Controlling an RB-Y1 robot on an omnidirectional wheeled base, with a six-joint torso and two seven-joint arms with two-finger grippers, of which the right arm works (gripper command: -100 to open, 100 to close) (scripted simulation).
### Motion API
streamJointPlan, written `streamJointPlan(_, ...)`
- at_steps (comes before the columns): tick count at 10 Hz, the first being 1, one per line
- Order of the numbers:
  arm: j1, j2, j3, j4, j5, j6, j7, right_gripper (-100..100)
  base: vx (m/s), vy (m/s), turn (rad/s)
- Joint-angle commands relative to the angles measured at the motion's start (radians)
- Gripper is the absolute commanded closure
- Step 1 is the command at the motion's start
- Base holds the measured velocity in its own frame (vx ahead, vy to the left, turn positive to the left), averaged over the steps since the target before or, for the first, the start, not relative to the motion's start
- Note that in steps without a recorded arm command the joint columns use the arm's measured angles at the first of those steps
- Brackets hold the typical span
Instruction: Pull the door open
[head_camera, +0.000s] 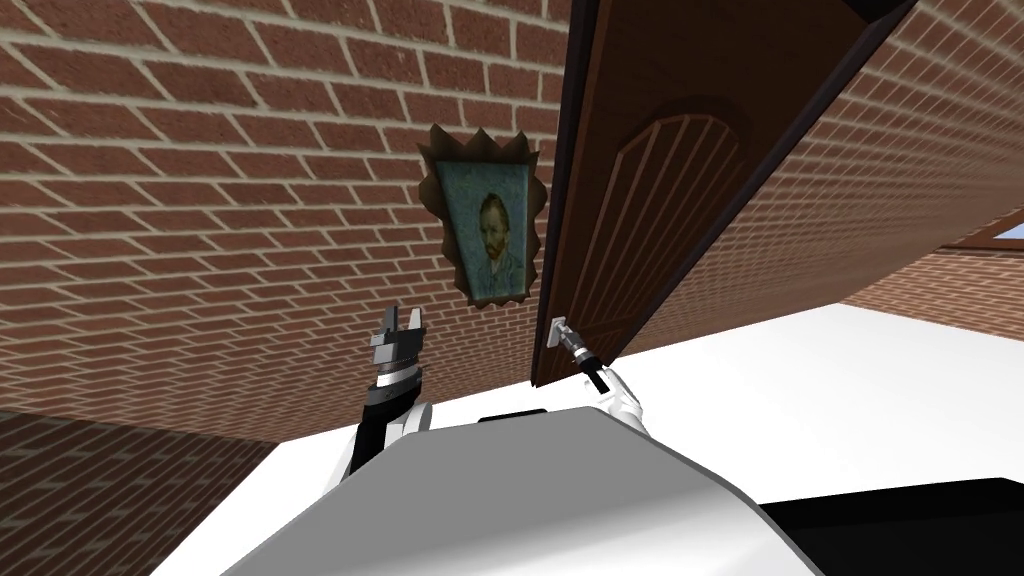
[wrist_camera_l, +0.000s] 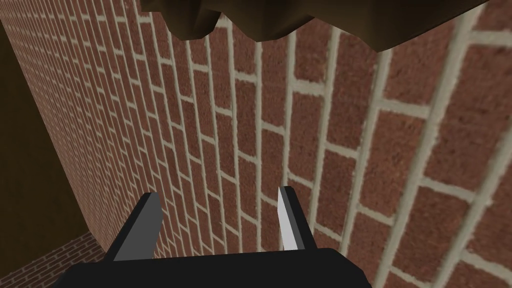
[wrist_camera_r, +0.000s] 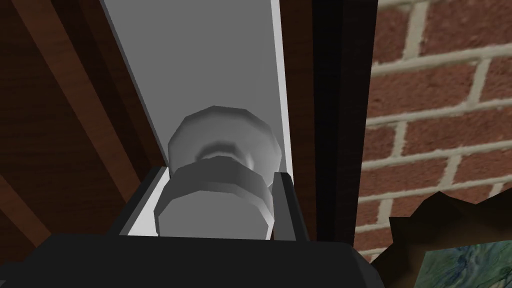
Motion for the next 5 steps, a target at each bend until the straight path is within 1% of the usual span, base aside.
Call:
streamJointPlan(1, -0.002, 0.003, 0.018, -0.01, -0.046, -0.004, -0.025, 100, -0.092, -0.062, 0.082)
streamJointPlan(4, -0.001, 0.004, 0.045, -0.018, -0.136, -0.004, -0.076, 100, -0.089, -0.068, 0.104)
streamJointPlan(5, -0.001, 0.004, 0.045, -0.018, -0.145, -0.004, -0.076, 100, -0.065, -0.037, 0.051)
